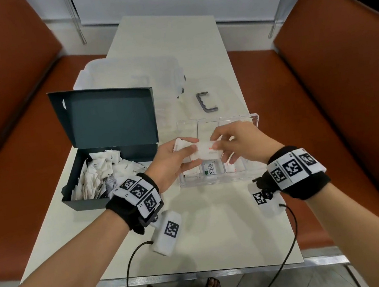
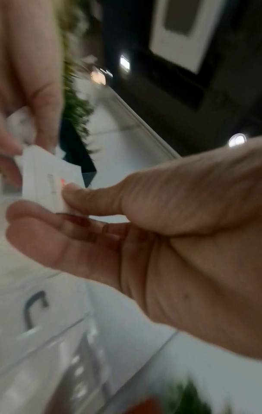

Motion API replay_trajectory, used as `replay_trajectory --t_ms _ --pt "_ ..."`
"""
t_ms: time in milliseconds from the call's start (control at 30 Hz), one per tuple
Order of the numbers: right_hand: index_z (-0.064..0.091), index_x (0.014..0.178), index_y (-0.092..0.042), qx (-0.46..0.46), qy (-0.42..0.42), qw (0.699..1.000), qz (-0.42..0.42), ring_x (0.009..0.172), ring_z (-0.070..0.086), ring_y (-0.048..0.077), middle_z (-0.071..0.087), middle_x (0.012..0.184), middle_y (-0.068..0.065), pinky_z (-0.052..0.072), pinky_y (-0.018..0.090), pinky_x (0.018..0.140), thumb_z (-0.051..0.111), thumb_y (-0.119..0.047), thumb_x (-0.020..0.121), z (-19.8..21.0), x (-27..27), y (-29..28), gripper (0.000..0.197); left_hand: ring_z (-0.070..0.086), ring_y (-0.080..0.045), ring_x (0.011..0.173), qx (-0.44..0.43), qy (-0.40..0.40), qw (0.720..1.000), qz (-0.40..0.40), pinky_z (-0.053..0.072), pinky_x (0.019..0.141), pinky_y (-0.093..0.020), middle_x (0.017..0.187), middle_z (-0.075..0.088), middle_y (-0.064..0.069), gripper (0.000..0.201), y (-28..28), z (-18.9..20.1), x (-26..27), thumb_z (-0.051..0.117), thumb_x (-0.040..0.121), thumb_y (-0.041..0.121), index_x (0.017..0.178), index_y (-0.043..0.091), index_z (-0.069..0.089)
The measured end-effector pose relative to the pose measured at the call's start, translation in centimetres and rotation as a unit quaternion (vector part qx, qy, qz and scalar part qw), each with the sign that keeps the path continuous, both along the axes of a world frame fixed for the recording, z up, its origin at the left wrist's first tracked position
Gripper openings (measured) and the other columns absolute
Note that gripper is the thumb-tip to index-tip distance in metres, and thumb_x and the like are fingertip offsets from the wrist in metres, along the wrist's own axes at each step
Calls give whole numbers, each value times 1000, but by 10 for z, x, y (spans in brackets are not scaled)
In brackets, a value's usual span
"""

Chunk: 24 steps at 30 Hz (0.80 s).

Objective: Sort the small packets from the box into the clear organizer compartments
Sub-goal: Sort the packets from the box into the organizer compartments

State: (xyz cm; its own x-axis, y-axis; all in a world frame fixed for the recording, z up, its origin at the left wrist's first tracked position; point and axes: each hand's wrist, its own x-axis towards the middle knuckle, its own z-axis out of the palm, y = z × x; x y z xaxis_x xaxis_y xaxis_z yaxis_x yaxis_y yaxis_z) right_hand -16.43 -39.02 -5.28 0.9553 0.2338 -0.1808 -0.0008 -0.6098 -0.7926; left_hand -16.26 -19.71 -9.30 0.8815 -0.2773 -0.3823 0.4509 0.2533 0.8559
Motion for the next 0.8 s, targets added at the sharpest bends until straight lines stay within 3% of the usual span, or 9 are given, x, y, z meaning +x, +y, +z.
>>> replay_trajectory --t_ms 67,133,300,367,500,600,800 --pt "65 88 -18 -103 -38 993 35 57 69 17 68 71 4 60 33 57 64 -9 89 -1 5 3 9 71 -20 89 5 4 1000 -28 60 68 -27 109 67 -13 14 0 0 -2 57 95 3 105 2 66" --pt "64 90 -18 -149 -61 985 54 56 67 16 67 70 3 58 30 59 66 -8 87 -3 9 6 11 71 -22 89 2 16 999 -48 61 68 -31 107 67 -12 17 0 1 -4 57 95 7 109 1 66" --pt "55 87 -19 -145 -57 987 38 50 58 7 62 69 0 45 12 48 74 -10 80 -9 12 14 22 64 -31 110 -9 35 997 -67 61 76 -36 119 64 -18 29 -5 3 -8 57 95 13 120 -2 63" --pt "56 89 -18 -133 -49 990 23 46 57 4 64 67 1 44 10 46 74 -14 80 -12 11 15 20 63 -32 110 -8 34 998 -61 61 76 -38 119 64 -19 28 -6 1 -8 56 96 10 121 -2 62" --pt "61 95 -14 -66 -15 997 -28 49 62 7 69 71 5 50 16 48 73 -22 84 -20 6 11 18 66 -33 101 -14 43 998 -39 61 73 -44 112 65 -20 21 -6 -5 -7 54 97 9 114 3 65" --pt "64 92 -6 55 24 995 -79 49 64 13 68 68 11 53 22 49 73 -14 84 -26 0 11 15 69 -33 94 -34 59 997 -24 61 71 -44 107 66 -18 17 -6 -7 -7 55 97 14 107 6 67" --pt "64 97 2 190 51 971 -135 48 60 12 64 64 9 53 23 51 71 -6 84 -29 -4 12 16 67 -40 104 -124 133 983 -14 61 73 -38 119 64 -28 31 -6 -3 -7 54 99 19 122 -2 57"
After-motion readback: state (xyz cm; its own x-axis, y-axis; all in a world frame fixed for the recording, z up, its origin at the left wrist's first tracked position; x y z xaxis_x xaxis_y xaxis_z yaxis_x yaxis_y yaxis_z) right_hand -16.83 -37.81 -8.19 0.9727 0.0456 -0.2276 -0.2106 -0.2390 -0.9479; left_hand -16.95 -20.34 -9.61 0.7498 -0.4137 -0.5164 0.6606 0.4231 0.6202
